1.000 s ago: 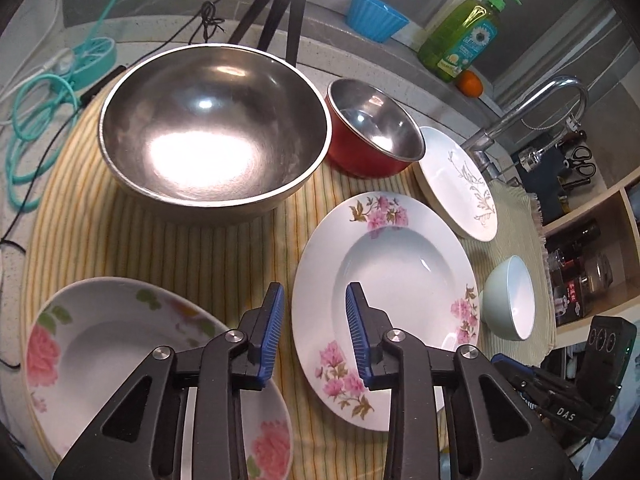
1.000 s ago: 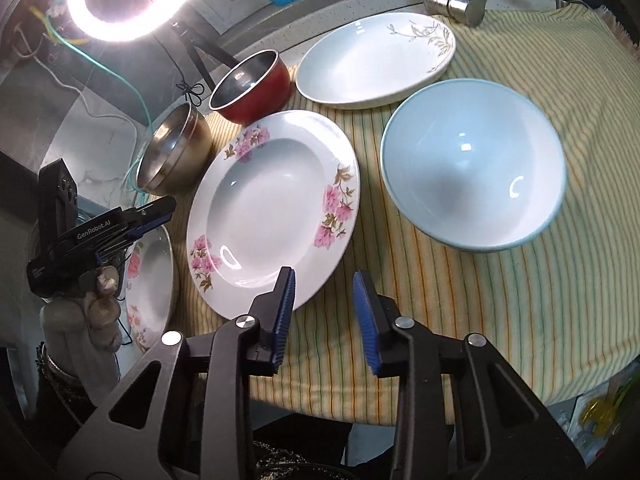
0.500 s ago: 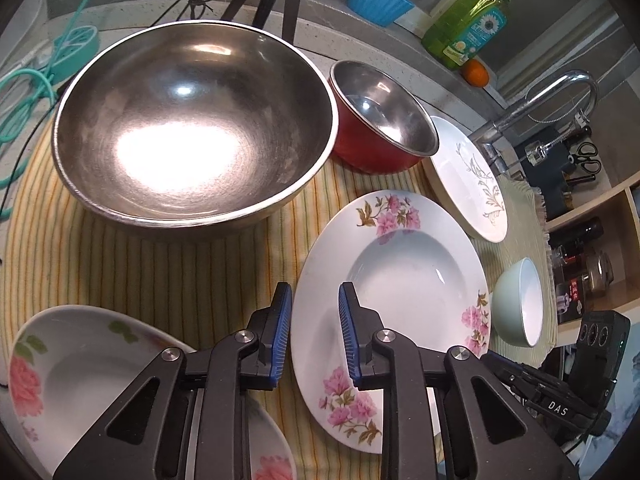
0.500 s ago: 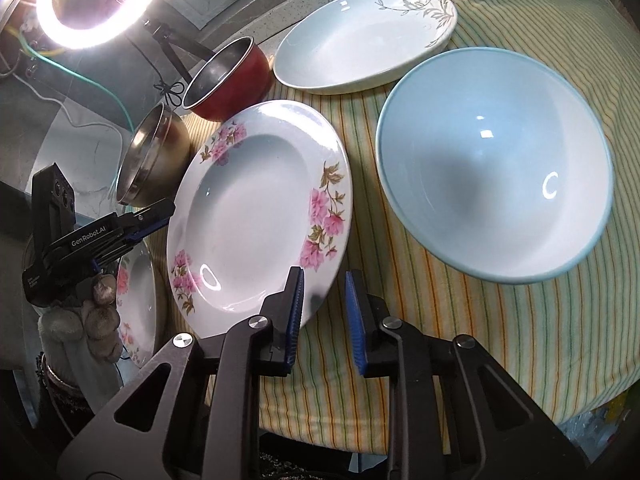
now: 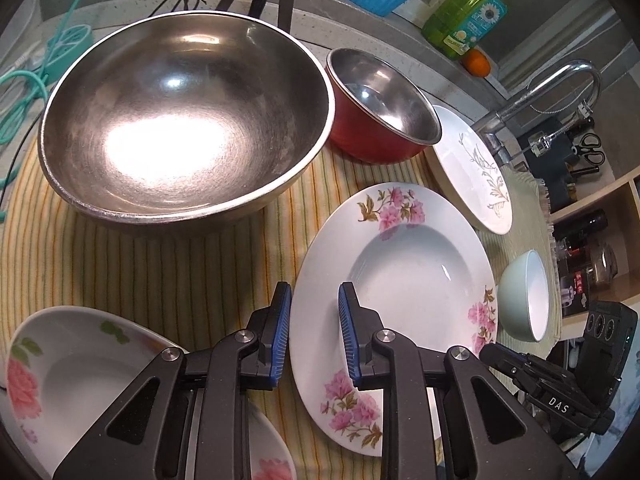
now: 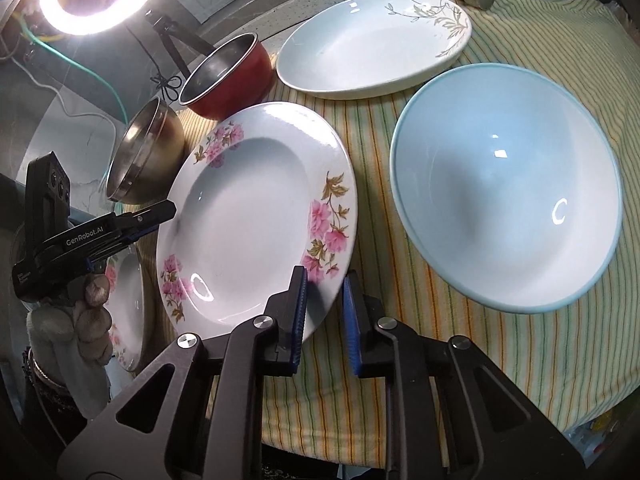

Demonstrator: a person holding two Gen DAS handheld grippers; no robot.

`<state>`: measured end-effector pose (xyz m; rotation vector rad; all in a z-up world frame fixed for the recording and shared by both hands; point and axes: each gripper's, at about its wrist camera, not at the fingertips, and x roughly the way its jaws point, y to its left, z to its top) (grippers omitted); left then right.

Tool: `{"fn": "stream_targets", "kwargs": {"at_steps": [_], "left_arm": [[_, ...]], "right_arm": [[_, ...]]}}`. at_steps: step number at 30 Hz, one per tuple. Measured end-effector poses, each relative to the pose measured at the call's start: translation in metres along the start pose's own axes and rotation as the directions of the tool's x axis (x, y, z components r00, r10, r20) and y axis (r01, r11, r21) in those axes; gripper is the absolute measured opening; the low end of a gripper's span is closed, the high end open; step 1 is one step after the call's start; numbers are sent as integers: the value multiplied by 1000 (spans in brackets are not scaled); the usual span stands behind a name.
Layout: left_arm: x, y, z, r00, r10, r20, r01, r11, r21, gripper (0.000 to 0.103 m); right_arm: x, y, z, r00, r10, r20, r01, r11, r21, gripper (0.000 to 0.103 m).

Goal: Organize plates and bowls
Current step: 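Move the left gripper down toward the pink-flowered plates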

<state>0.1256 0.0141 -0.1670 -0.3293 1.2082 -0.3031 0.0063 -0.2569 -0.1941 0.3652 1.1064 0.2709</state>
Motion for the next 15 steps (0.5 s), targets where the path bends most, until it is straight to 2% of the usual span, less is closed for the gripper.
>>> {"fn": "stream_targets", "kwargs": {"at_steps": [15], "left_arm": [[-3,-13,-22,999,42,12,-42,999,0,22]], "right_arm": [[6,2,5,998,16,-60,-19,999,-46,18]]}}
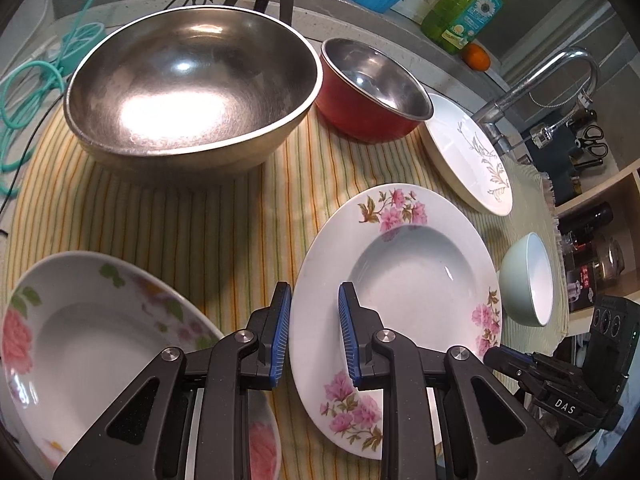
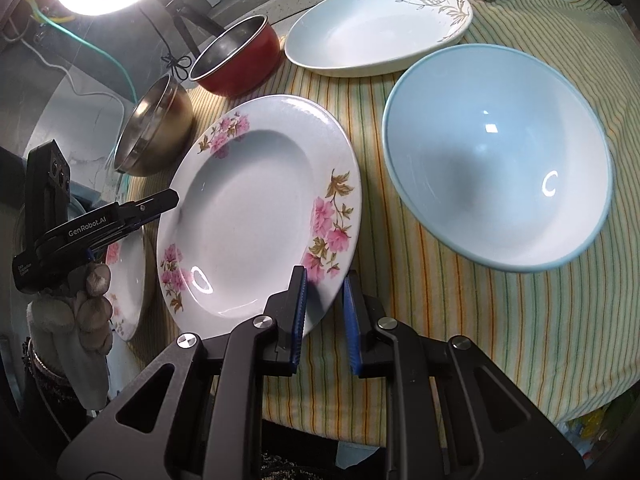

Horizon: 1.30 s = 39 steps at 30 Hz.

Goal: Organize plates and bowls
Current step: 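Move the left gripper down toward the pink-flowered plates, then close the left gripper on the rim of the rose-patterned plate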

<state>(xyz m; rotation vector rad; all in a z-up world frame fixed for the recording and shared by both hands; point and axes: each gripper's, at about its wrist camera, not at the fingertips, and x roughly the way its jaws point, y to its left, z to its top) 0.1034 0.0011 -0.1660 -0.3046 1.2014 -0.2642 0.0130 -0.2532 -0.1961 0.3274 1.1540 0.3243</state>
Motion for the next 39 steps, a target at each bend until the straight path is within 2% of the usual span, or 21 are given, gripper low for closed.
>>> {"fn": "stream_targets", "kwargs": {"at_steps": [27,39], "left_arm": [[-5,-15,-35,999,33,2,-33,999,17,22],[-7,-17,-40,999,48,5,-48,999,20,22]], "right_arm": [[22,16,-2,997,18,-76,-23,998,-64,19],[30,22,-2,995,25,-95,-34,995,-96,19]]}}
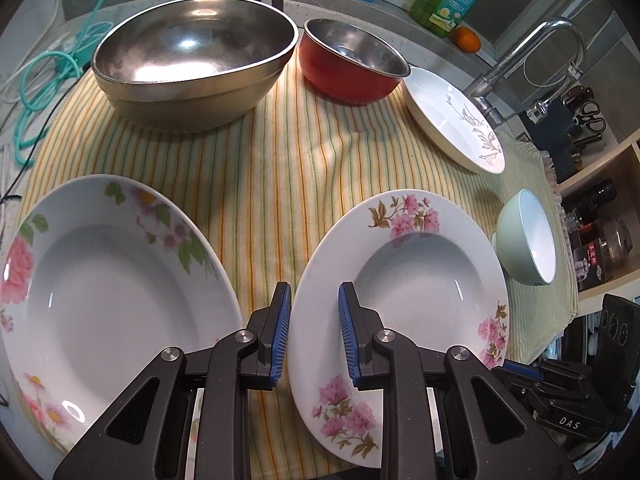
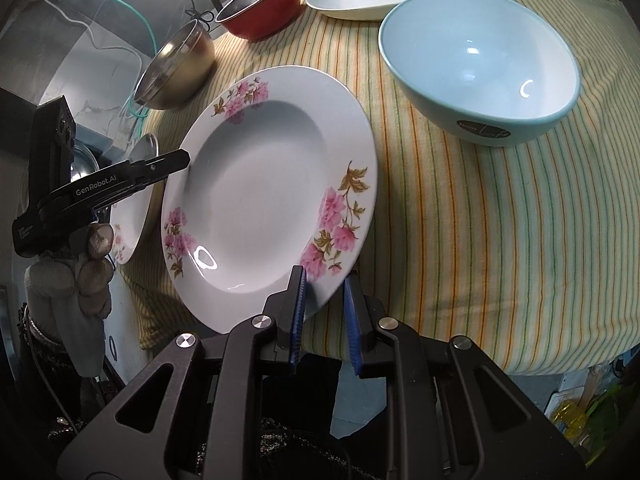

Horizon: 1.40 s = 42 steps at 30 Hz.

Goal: Organize plates and bowls
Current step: 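Close the left gripper on the rim of the rose-patterned plate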

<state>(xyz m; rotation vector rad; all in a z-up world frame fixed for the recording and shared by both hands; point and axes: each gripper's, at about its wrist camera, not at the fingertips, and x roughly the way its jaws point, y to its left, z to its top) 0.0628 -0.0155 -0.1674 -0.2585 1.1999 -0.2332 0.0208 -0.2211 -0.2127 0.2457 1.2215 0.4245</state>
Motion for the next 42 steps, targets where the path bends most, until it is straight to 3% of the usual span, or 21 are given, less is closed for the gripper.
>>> {"fn": "stream_targets", "kwargs": {"at_steps": [16,19,23,28,34,42], "left_arm": [[-1,0,-1,1000,8,8,-8,1000,-9,22],[-5,1,-2,1000,5,18,-4,1000,-9,23],[-14,2,-2,999,-1,38,1,1000,-10,23],[-33,6,-3,996,-2,86,3,1000,-16,26],[-57,26,-10,991,12,135,-2,997,-73,31],[-84,69,-32,980,79,183,-41,979,-200,31]], "right_arm": [[-2,2,-2,1000,-6,-5,6,1000,-26,23],[-5,3,-3,1000,-14,2,14,999,-36,28],[-16,7,-1,998,-41,39,43,998,-54,48],[-34,14,3,994,-61,94,69,994,-80,48],[-43,31,15,990,-30,138,46,992,-120,54],[-27,74,33,991,11,135,17,979,-204,54]]}}
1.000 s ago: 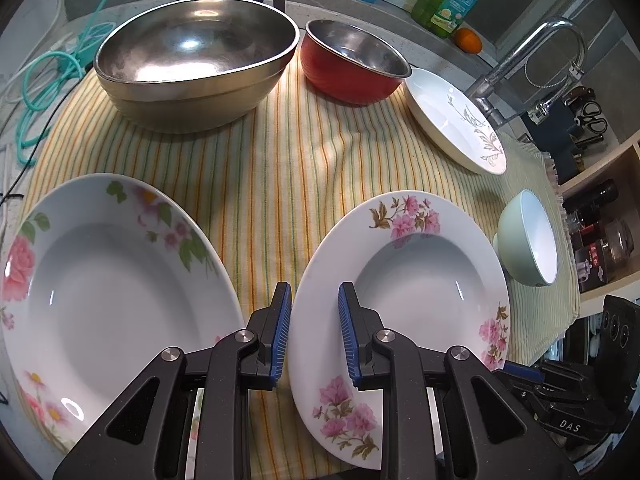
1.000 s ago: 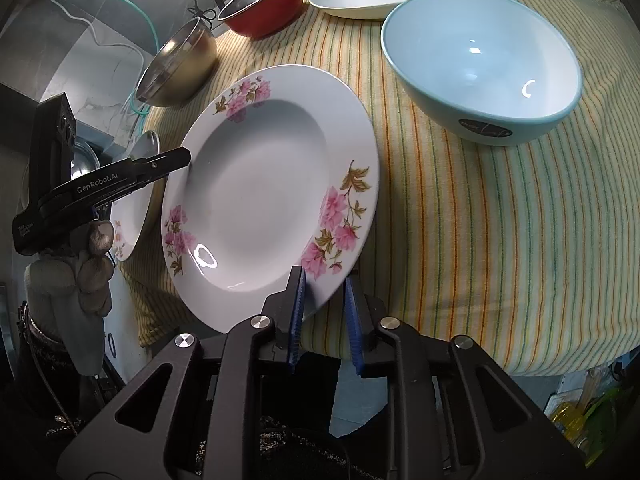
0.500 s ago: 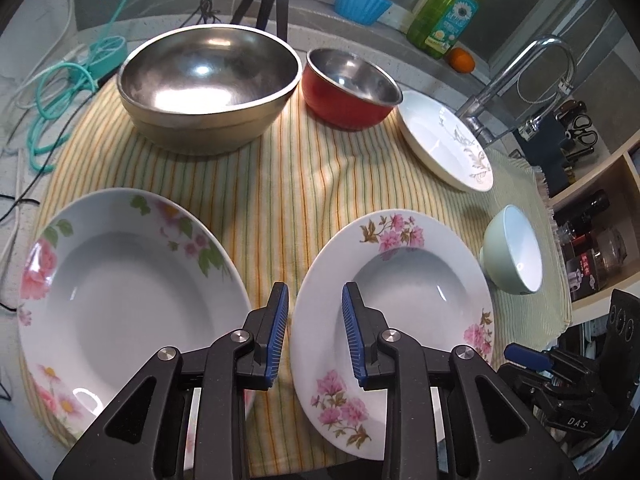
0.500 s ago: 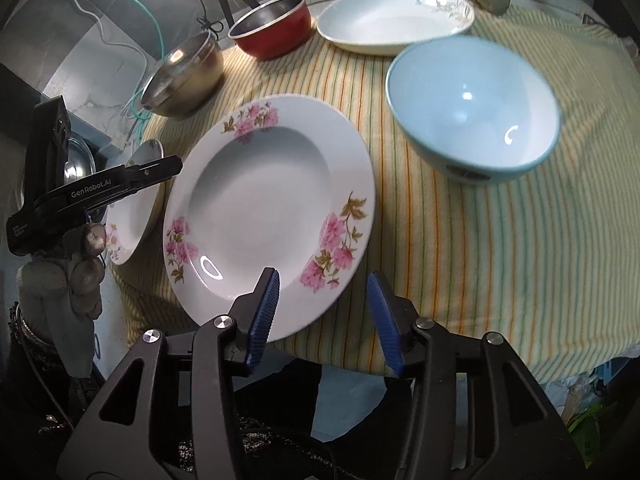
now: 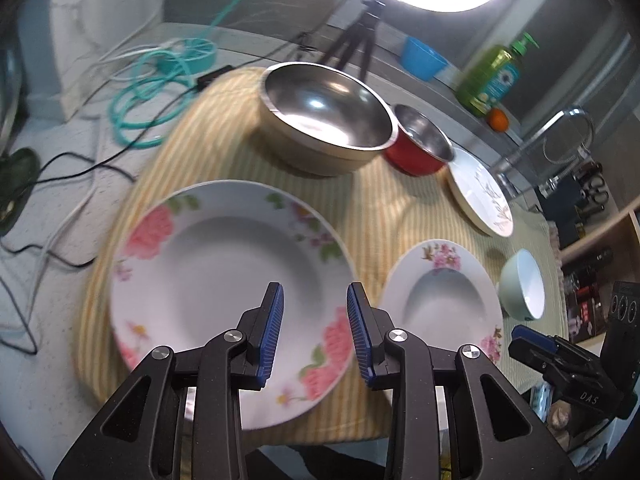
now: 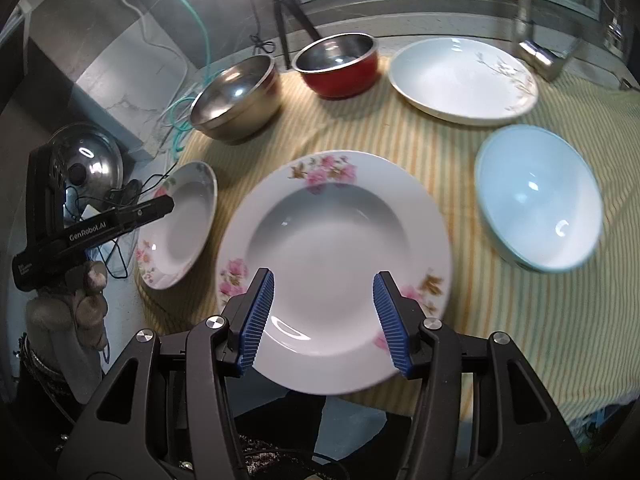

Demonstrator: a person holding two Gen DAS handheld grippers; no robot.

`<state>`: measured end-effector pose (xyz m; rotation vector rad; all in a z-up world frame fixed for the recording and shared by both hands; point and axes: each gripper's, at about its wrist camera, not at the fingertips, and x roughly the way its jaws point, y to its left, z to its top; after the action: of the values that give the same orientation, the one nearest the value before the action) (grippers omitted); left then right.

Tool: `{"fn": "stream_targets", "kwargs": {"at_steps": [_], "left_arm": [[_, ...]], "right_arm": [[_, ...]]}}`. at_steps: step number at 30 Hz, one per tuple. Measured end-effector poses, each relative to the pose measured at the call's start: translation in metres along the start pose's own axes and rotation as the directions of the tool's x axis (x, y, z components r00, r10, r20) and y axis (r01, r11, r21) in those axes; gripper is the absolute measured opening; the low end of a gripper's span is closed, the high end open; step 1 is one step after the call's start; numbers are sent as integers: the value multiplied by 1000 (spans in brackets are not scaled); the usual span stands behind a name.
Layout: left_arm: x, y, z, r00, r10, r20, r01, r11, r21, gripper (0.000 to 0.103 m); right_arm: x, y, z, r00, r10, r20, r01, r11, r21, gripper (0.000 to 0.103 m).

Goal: Organize plates and bowls
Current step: 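Close the left gripper on the rim of the rose-patterned plate, then lift the rose-patterned plate with the left gripper over the pink-blossom plate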

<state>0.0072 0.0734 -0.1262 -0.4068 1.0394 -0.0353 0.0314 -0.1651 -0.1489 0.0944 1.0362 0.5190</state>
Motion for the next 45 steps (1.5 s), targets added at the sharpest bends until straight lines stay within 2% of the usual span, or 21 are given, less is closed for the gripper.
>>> {"fn": "stream_targets", "kwargs": {"at_steps": [9,14,21,32,40,45], "left_arm": [[-25,53,-10,996,70,51,-64,990,-123,31],[-28,77,-15,992,112,54,-101,980,-172,31],[-24,99,-18,991,129,38,-118,971,-210,31],[-12,117,-18,997,82,6,-79,968,-240,31],[-5,119,-14,998,56,-12,-57,973,-224,23],[0,116,-11,999,39,-22,-43,977,-208,19]], "right_arm": [[30,48,27,999,43,-14,-45,993,-107,54],[55,73,38,998,50,-44,-57,984,-169,54],[88,94,55,994,60,-92,-78,977,-197,54],[131,110,63,982,58,-180,-94,976,-197,27],[145,109,71,975,69,-212,-106,980,-171,16],[153,114,72,973,60,-223,-103,977,-188,15]]}}
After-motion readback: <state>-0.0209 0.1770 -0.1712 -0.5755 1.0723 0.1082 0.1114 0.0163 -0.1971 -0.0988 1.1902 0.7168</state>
